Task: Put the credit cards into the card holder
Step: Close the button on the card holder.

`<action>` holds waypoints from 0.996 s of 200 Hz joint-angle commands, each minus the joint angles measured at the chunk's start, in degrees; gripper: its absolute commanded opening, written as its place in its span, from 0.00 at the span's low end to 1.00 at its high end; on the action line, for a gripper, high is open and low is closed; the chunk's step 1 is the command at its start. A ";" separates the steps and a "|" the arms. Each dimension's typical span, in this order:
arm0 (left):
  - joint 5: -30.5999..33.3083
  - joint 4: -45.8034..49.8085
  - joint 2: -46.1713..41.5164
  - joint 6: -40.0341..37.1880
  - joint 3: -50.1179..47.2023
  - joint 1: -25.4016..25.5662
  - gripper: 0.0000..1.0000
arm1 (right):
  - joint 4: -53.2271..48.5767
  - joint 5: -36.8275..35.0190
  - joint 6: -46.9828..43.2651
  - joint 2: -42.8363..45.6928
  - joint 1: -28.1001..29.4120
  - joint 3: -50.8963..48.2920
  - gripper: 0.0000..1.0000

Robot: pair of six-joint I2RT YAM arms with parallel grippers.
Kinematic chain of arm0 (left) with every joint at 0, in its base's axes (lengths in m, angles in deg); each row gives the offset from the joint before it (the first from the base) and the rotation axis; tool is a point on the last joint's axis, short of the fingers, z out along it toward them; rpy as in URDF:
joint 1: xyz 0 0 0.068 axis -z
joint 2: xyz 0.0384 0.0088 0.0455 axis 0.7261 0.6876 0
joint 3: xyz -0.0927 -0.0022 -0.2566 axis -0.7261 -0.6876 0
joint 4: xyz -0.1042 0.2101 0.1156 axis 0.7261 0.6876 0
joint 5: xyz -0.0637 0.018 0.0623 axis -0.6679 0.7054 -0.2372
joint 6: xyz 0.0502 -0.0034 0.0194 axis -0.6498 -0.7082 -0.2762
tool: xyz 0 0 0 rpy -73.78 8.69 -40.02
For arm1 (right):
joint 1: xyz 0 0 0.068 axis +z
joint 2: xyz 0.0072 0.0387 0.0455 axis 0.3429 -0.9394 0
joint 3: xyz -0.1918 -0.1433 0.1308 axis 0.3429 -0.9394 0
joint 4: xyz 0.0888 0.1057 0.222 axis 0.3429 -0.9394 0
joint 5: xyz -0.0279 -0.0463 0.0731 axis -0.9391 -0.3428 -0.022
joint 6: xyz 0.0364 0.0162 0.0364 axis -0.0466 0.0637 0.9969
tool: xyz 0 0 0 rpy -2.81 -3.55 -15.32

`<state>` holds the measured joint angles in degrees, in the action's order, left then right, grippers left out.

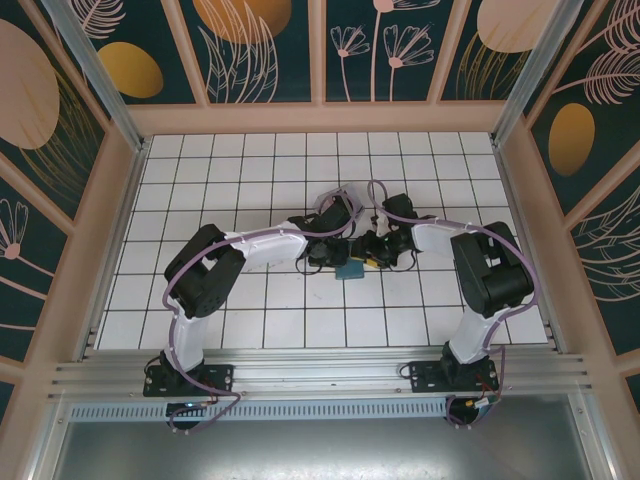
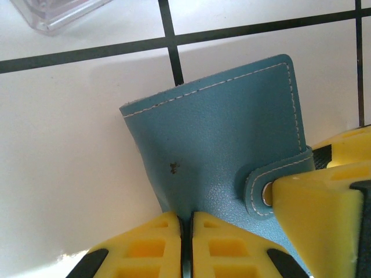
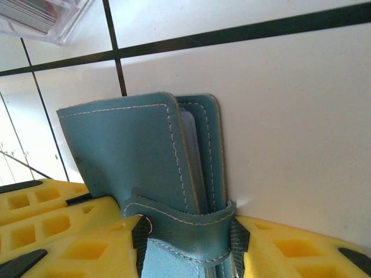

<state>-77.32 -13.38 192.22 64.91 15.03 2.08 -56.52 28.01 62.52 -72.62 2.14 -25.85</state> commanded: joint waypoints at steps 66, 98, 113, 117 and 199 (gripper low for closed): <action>-5.96 -4.79 3.86 -0.72 0.01 2.20 0.11 | -2.04 -6.75 -2.88 -11.71 6.86 -2.75 0.47; -6.83 -6.41 3.56 0.03 -1.34 2.17 0.11 | -2.87 -7.67 -1.99 -13.34 7.91 -1.50 0.47; -7.45 -7.56 3.44 0.54 -2.32 2.20 0.11 | -3.41 -8.23 -1.22 -14.23 8.76 -0.60 0.47; -7.64 -7.82 3.44 0.56 -2.56 2.17 0.11 | -3.67 -8.32 -0.90 -14.51 8.83 -0.37 0.47; -5.25 -8.65 0.03 -1.44 -4.65 2.07 0.18 | -4.66 -11.21 0.50 -4.91 9.49 1.00 0.48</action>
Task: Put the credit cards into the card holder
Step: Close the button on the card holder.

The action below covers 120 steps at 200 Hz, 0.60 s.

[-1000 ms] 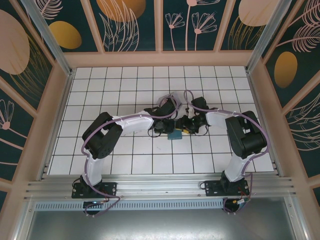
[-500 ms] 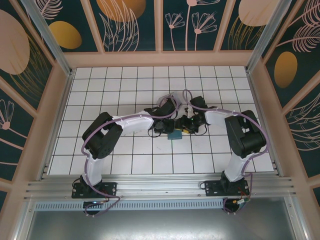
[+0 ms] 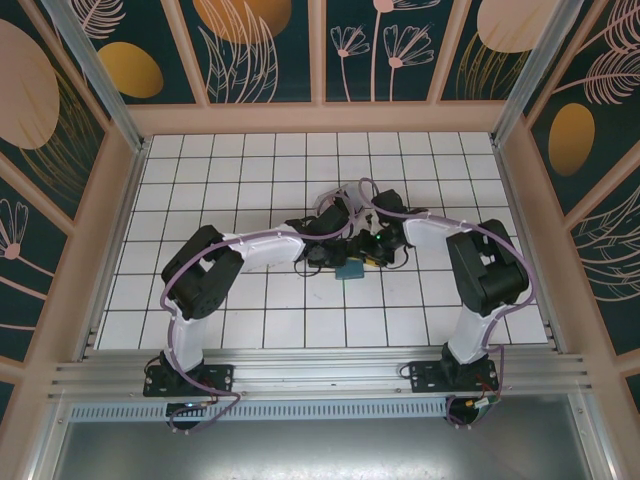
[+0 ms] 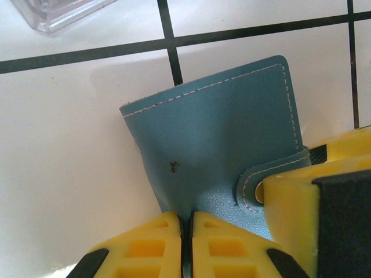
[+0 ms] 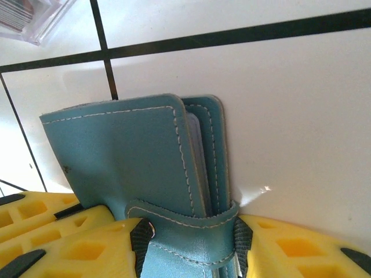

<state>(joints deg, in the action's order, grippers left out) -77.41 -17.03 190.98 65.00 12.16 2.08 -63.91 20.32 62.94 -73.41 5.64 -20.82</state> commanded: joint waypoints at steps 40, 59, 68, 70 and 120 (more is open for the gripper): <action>-0.10 -4.33 -4.18 -2.40 -1.88 0.45 0.28 | 4.93 -6.07 -2.13 7.03 5.16 -2.05 0.51; 2.35 -4.46 -7.88 -2.86 -2.11 -0.66 0.31 | 6.67 -7.05 -3.38 11.86 3.21 -2.09 0.51; 3.62 -4.71 -9.98 -3.09 -2.38 -1.06 0.32 | 7.37 -7.53 -4.07 14.02 2.56 -2.28 0.52; 3.89 -4.76 -10.45 -3.15 -2.47 -1.20 0.32 | 7.57 -7.70 -4.19 14.46 2.38 -2.34 0.52; 9.76 -8.79 -24.14 -1.17 -9.93 -6.84 0.42 | 12.79 -19.98 -8.12 31.26 -3.12 -7.79 0.57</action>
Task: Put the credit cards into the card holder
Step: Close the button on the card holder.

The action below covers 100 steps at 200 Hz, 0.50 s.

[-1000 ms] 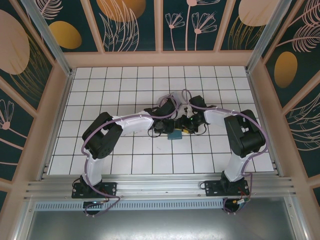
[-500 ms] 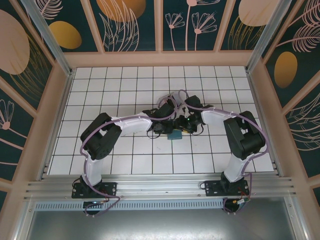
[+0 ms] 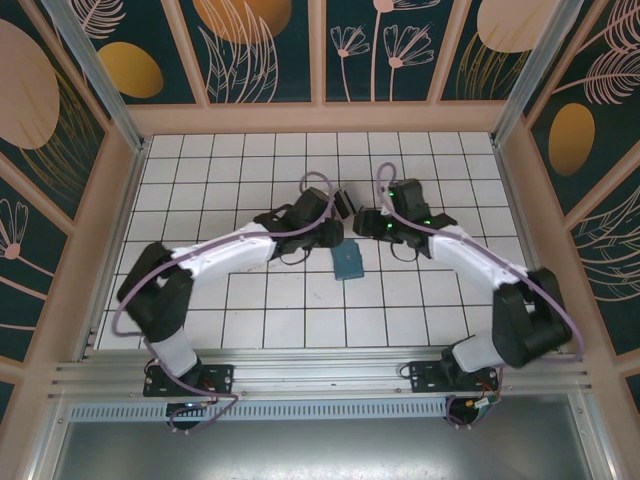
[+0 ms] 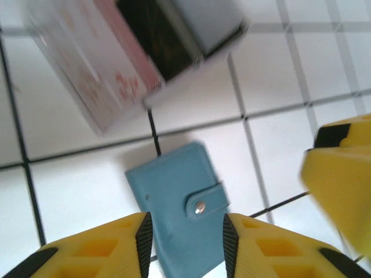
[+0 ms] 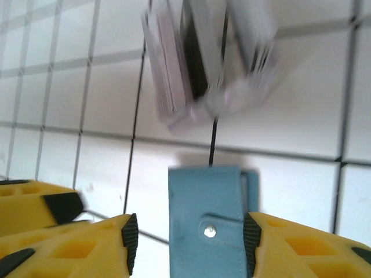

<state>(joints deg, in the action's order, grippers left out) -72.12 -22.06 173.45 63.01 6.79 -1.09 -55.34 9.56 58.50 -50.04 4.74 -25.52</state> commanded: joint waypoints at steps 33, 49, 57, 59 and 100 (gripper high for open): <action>16.72 -5.63 -16.60 1.10 -12.10 -8.58 0.64 | 8.75 -18.68 -7.04 16.05 -8.43 -7.56 0.61; 22.91 -6.57 -21.36 0.94 -16.48 -11.58 0.75 | 11.91 -20.94 -6.80 17.74 -12.53 -10.39 0.68; 26.02 -7.03 -23.58 0.84 -18.38 -12.97 0.84 | 13.43 -21.61 -6.50 18.04 -14.77 -11.65 0.68; 26.68 -7.28 -24.15 0.84 -18.85 -13.31 0.87 | 14.00 -21.62 -6.48 18.02 -15.32 -11.97 0.68; 36.73 -16.62 -34.96 0.25 -32.38 -20.94 0.99 | 36.67 -32.20 -9.42 17.24 -20.63 -25.49 0.80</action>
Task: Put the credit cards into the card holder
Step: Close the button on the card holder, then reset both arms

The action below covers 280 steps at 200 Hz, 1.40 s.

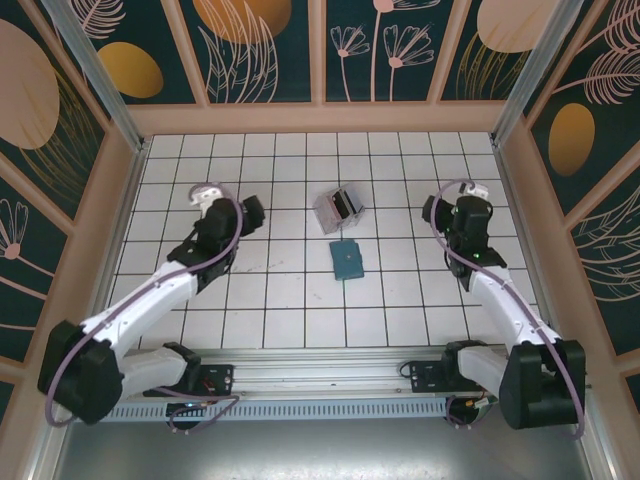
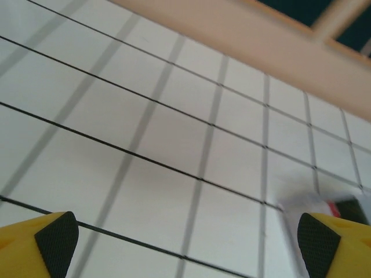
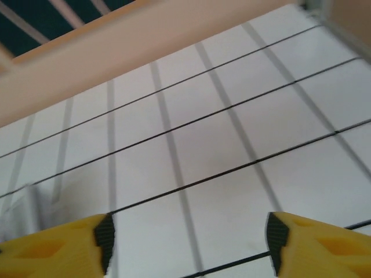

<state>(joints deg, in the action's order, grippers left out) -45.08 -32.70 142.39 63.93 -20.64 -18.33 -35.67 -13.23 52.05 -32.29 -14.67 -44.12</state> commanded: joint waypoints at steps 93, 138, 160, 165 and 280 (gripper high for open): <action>28.33 -44.04 -9.87 -13.90 -30.21 -14.19 0.99 | 55.45 -11.57 -8.28 -17.21 -6.34 -20.69 0.89; 17.55 -56.05 -2.48 -22.06 -32.66 -21.53 0.99 | 57.63 -8.47 -9.25 -20.92 -6.55 -19.59 0.89; 14.61 -68.28 5.01 -25.92 -34.35 -22.12 0.99 | 60.29 -2.71 -12.05 -22.13 -6.24 -20.22 0.98; 13.84 -71.49 7.31 -27.02 -34.49 -22.28 0.99 | 60.86 -1.54 -12.43 -22.24 -6.21 -20.51 0.99; -18.48 -79.58 20.90 -37.81 -30.73 -25.94 0.99 | 64.94 5.46 -15.05 -26.28 -6.51 -20.78 0.99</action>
<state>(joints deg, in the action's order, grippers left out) -56.16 -105.99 162.35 28.74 -48.66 -43.51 26.38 -8.93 37.54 -58.32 -21.09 -65.47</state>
